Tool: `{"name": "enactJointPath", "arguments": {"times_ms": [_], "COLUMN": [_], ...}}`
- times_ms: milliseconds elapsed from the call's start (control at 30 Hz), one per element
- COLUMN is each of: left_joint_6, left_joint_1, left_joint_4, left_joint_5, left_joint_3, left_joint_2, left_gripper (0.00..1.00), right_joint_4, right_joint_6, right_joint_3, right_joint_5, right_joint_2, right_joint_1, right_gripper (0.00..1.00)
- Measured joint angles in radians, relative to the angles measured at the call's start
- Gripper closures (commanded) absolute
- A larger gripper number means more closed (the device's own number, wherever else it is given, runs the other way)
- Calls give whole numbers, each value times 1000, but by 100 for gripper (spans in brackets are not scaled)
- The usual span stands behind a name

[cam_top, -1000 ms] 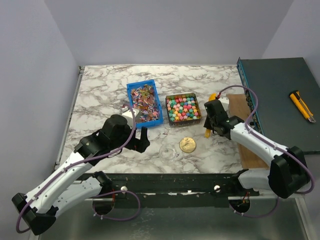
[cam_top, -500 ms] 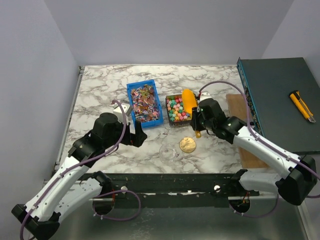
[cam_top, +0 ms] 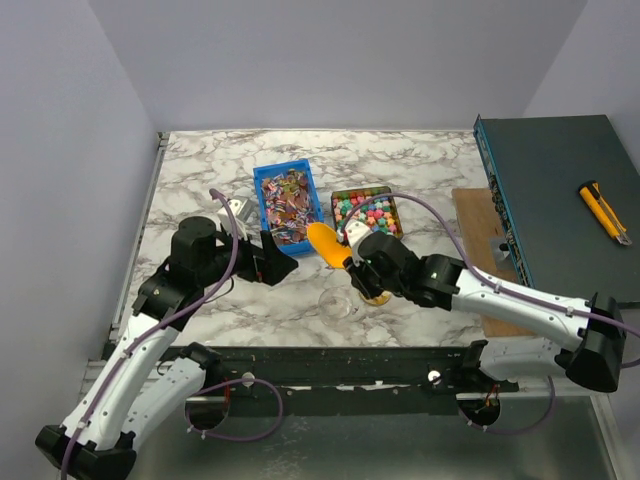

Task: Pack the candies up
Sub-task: Adjust the spatula.

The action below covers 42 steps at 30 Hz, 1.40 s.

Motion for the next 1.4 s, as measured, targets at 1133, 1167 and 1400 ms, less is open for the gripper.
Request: {"name": "enactJointPath", "arguments": {"times_ms": [1133,1167,1400], "left_joint_6": [-58,-58,-57], "left_joint_1": [74,74,74], "left_joint_4": [58,58,63], "left_joint_5": [319,323,341], "left_joint_3": [-43,-45,-46], "left_joint_2": [96,97,100], "left_gripper": [59,62,100], "right_joint_4": [76,76,77], "right_joint_6": [-385,-386,-391], "right_joint_3": [-55,-55,-55], "right_joint_5": [5,5,5], "right_joint_2": [-109,-109,-110], "right_joint_1": [230,230,239], "right_gripper": [99,99,94]}}
